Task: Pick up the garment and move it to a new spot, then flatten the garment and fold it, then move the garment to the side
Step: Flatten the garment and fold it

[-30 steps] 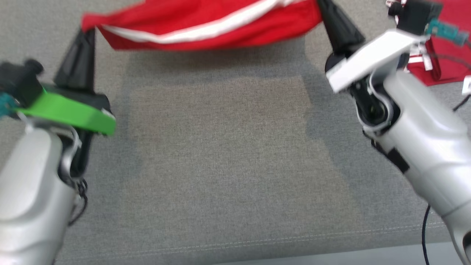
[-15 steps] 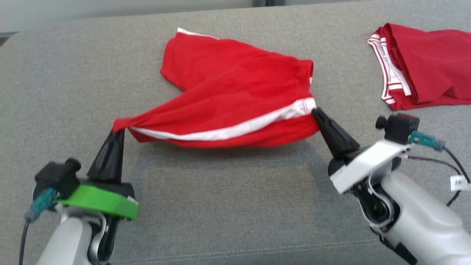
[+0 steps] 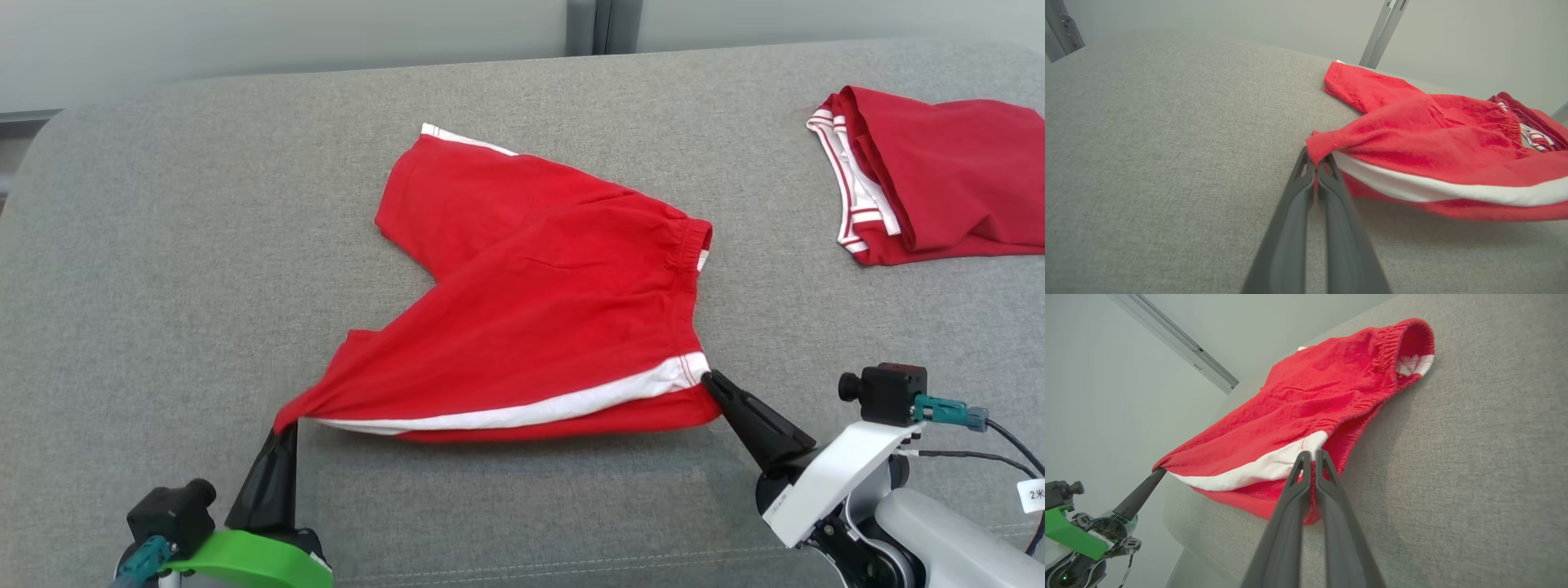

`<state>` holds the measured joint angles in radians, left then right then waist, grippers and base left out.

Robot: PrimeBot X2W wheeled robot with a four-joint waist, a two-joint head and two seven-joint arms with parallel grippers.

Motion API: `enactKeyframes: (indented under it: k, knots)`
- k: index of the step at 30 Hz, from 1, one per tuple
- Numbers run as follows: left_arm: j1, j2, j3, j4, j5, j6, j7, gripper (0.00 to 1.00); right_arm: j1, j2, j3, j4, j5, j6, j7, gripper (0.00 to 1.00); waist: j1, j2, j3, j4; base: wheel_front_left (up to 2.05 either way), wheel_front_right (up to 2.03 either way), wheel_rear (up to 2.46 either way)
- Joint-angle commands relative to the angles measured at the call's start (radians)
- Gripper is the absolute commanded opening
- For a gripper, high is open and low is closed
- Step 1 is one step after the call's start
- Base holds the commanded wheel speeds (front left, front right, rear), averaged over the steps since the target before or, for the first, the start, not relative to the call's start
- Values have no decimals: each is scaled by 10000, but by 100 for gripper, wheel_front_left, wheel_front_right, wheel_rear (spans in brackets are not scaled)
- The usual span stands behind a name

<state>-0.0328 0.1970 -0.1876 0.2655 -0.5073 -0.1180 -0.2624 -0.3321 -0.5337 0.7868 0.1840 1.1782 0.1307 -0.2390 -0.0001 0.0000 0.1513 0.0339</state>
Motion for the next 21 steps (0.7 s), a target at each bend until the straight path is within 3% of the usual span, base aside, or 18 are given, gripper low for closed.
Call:
enactKeyframes:
  k: [1, 10, 14, 21]
  knots:
    - [110, 21, 40, 164, -10, -27, -23, 0, 132, -91, 65, 1, 53, 0, 68, 0, 1, 0, -9, 0, 0, 0, 0]
    - [-152, -13, -244, 1438, 32, -118, -25, 0, 82, -72, 310, 160, -149, 0, 143, 0, 1, 0, -28, -196, 0, 0, 0]
    - [-324, -8, -115, 1191, 81, -122, -23, 0, 5, 21, 135, -42, -59, 0, -8, 0, 1, 0, -23, -266, 0, 0, 0]
    - [-975, 646, 62, 421, 426, -131, -23, 0, -216, 185, -335, -614, 223, 0, -194, 0, 1, 0, 146, -478, 0, 0, 0]
